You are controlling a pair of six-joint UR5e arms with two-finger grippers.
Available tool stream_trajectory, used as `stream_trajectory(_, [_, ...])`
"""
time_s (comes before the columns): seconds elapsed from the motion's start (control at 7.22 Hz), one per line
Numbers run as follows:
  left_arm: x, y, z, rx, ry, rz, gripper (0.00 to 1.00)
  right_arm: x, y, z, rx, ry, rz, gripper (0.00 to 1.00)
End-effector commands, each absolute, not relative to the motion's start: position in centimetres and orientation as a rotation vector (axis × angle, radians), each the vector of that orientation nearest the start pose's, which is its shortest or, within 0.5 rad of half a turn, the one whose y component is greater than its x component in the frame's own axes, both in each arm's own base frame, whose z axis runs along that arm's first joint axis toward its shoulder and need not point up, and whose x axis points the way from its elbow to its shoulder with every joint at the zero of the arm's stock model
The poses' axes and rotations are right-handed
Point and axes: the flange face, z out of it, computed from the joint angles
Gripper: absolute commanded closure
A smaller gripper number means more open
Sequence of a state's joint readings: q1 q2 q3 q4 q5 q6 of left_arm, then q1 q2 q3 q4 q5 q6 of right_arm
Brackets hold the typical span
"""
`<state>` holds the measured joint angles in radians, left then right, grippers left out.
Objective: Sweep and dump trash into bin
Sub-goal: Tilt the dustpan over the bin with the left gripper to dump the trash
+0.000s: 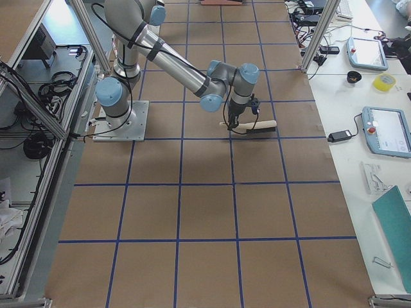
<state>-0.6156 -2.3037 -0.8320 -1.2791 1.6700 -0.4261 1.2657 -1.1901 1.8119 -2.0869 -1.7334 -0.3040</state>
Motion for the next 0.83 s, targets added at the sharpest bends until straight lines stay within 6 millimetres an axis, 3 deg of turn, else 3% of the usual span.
stream_trajectory(0.0, [59.3,-55.8,43.6,-1.837,2.116,-0.539,1.0,-5.8,-57.5,22.1,-0.009,3.256,0.244,0.69])
stream_trajectory(0.28, [57.0,-56.4,44.1,-1.821,2.026,-0.61,1.0,-5.7,-57.4,22.1,-0.017,3.257,0.245,0.56])
stream_trajectory(0.42, [55.1,-57.4,43.1,-1.793,1.98,-0.657,1.0,-5.8,-57.4,22.1,-0.01,3.258,0.248,0.47])
stream_trajectory(0.69, [49.2,-59.7,42.1,-1.746,1.894,-0.677,1.0,-5.8,-57.4,22.1,-0.01,3.258,0.248,0.42])
